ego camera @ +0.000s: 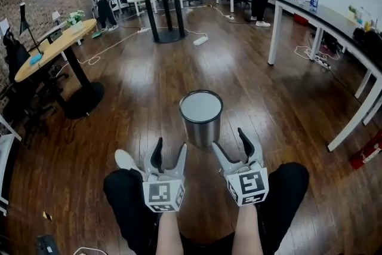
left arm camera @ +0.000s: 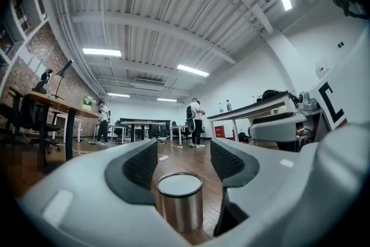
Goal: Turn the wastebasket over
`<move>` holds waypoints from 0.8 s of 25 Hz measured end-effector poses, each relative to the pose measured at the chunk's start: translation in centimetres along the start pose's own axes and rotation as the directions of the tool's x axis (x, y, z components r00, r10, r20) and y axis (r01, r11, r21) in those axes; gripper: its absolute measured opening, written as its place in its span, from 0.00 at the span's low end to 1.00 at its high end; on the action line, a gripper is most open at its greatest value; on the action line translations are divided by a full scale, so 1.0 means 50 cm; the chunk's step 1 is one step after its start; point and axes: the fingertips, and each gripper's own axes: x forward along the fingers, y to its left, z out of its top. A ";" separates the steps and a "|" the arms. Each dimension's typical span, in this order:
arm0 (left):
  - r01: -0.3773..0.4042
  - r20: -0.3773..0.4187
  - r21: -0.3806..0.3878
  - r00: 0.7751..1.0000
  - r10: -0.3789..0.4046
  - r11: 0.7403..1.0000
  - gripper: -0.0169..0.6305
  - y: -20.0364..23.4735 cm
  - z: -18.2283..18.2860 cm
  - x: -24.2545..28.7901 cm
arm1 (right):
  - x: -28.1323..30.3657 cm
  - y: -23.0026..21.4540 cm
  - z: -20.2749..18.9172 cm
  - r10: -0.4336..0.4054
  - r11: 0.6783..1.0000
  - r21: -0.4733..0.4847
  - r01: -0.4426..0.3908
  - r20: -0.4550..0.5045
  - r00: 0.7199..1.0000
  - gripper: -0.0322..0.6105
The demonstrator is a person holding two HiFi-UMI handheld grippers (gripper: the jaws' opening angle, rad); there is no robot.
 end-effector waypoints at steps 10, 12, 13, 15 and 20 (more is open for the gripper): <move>-0.034 -0.075 -0.069 0.997 0.029 0.997 0.49 0.102 -0.108 0.077 | 0.127 0.032 -0.103 0.063 0.997 0.058 -0.057 -0.103 0.993 0.53; -0.027 -0.090 -0.063 0.996 0.021 0.998 0.49 0.122 -0.118 0.113 | 0.162 0.030 -0.116 0.076 0.995 0.067 -0.069 -0.119 0.990 0.53; -0.022 -0.092 -0.062 0.996 0.016 0.998 0.49 0.129 -0.121 0.133 | 0.178 0.027 -0.120 0.086 0.995 0.069 -0.078 -0.123 0.989 0.53; -0.004 -0.088 -0.060 0.996 -0.001 0.998 0.49 0.141 -0.123 0.175 | 0.213 0.016 -0.121 0.096 0.994 0.064 -0.089 -0.121 0.988 0.53; 0.105 -0.084 -0.043 0.991 -0.108 0.994 0.49 0.161 -0.131 0.300 | 0.311 -0.041 -0.132 0.026 0.998 0.066 -0.018 -0.131 0.991 0.53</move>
